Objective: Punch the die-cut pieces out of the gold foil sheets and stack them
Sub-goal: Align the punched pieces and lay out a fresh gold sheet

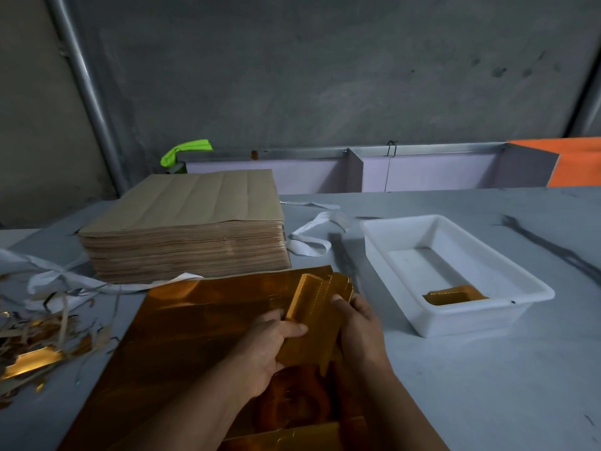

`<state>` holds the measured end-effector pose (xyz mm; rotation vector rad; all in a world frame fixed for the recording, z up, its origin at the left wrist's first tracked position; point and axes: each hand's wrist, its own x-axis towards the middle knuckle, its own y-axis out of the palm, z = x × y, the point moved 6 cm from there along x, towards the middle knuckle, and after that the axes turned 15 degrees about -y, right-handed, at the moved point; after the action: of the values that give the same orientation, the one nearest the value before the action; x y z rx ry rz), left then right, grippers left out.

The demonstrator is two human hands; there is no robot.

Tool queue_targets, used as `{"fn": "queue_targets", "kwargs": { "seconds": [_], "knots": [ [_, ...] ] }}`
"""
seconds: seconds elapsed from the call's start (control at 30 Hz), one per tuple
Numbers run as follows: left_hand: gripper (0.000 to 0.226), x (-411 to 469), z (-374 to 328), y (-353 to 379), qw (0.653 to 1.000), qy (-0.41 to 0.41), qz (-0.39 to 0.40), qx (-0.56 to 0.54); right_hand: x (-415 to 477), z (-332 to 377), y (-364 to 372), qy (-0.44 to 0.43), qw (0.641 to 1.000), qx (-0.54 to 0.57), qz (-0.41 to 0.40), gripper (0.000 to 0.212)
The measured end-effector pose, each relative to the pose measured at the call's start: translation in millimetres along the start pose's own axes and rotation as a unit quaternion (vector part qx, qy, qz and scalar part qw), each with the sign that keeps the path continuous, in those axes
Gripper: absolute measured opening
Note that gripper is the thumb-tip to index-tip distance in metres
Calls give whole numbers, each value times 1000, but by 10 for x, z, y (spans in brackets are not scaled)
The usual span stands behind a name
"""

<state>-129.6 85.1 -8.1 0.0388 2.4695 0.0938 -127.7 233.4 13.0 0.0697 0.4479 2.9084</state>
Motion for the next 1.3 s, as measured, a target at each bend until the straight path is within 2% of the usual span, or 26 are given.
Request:
{"fn": "queue_targets", "kwargs": {
  "seconds": [0.17, 0.23, 0.33, 0.57, 0.77, 0.93, 1.07, 1.13, 1.23, 1.3],
  "knots": [
    [32, 63, 7, -75, 995, -11, 3, -103, 37, 25, -36, 12, 999, -28, -10, 15],
    [42, 71, 33, -67, 986, -29, 22, -163, 44, -6, -64, 33, 999, -16, -25, 14],
    [53, 77, 66, -36, 979, -43, 36, -194, 46, -44, -75, 50, 998, 2, -38, 12],
    [54, 57, 31, -1, 980, -42, 39, -192, 46, -145, -98, 91, 993, 46, -57, 8],
    [47, 63, -52, 28, 984, -37, 39, -169, 110, -171, -163, 96, 991, 38, -83, 9],
    [18, 141, -148, 9, 993, -10, -24, -115, 143, -222, -134, 86, 991, 67, -83, 14],
    [20, 204, -243, 59, 994, 9, -58, -90, 218, -276, -148, 53, 995, 17, -77, 18],
    [24, 245, -300, 81, 992, 19, -72, -99, 240, -259, -123, 33, 997, 18, -63, 8],
    [18, 296, -438, 125, 986, 39, -88, -137, 262, -245, -24, 23, 999, 35, -15, 22],
    [18, 333, -549, 173, 981, 52, -96, -158, 271, -271, 12, 8, 997, -70, 28, 25]
  ]
}}
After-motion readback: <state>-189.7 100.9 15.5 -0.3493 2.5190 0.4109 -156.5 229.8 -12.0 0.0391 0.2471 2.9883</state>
